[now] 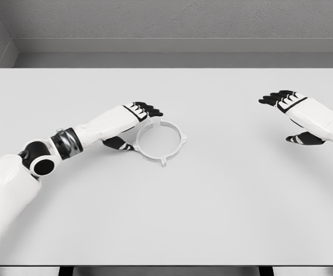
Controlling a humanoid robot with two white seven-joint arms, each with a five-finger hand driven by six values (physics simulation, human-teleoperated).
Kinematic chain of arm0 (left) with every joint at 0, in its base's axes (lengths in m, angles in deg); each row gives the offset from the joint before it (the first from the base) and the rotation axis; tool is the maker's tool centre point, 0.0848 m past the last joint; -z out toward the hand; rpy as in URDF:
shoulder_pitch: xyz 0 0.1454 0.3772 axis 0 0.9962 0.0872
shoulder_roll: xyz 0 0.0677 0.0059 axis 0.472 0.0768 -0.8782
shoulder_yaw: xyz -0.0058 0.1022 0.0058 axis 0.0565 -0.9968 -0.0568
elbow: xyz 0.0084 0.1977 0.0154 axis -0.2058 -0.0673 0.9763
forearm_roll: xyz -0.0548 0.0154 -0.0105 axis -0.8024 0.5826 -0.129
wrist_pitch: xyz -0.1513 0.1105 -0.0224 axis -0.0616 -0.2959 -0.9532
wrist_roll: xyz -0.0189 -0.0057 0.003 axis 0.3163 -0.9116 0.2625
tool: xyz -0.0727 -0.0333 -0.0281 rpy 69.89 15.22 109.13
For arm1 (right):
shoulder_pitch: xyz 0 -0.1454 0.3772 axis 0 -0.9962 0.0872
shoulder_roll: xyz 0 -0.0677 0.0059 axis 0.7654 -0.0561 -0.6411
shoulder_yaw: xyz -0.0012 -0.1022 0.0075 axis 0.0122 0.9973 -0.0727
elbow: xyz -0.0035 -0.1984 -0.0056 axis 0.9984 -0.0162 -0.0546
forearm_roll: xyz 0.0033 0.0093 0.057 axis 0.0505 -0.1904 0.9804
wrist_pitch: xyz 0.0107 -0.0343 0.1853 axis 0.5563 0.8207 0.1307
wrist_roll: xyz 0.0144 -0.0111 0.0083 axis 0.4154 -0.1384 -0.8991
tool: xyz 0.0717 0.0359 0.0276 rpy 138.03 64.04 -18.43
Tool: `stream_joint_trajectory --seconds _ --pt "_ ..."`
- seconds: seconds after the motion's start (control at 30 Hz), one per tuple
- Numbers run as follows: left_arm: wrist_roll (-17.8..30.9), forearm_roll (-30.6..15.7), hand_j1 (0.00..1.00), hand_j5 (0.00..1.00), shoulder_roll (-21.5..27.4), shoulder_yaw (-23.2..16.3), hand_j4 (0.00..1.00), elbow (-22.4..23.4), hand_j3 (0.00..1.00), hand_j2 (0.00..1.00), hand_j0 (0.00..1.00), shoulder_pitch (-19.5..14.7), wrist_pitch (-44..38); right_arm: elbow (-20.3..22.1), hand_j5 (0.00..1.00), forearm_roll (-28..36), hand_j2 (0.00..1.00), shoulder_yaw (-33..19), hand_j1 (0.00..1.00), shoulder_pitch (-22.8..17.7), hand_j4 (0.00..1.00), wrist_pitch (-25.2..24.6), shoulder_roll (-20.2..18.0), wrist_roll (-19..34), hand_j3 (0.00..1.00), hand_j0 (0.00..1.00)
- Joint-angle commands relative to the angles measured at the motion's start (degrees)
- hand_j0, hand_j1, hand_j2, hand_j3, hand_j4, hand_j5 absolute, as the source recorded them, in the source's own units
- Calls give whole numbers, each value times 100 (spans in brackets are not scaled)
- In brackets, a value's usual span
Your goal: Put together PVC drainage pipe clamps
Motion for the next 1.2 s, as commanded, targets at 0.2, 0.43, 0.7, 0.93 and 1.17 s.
stream_joint_trajectory --seconds 0.2,0.43,0.7,0.93,1.17 --pt "39 -41 100 100 -100 4 100 -2 100 100 100 0 -6 11 100 40 100 -1 100 0 100 -9 -6 -3 100 100" --pt "47 -41 100 100 -135 4 100 -2 100 100 100 -26 -6 19 100 40 100 7 100 0 100 -9 -6 -3 100 100" --pt "47 -41 100 100 -179 4 100 -2 100 100 100 -44 -6 19 100 40 100 7 100 9 100 -9 3 -3 100 100" --pt "39 -111 100 100 -100 92 100 42 100 100 100 -97 -6 28 100 40 100 7 100 9 100 -9 12 -3 100 100" --pt "-5 -428 100 100 1332 390 100 42 100 100 100 -220 -6 28 100 40 100 7 100 0 100 -9 12 -3 100 100"
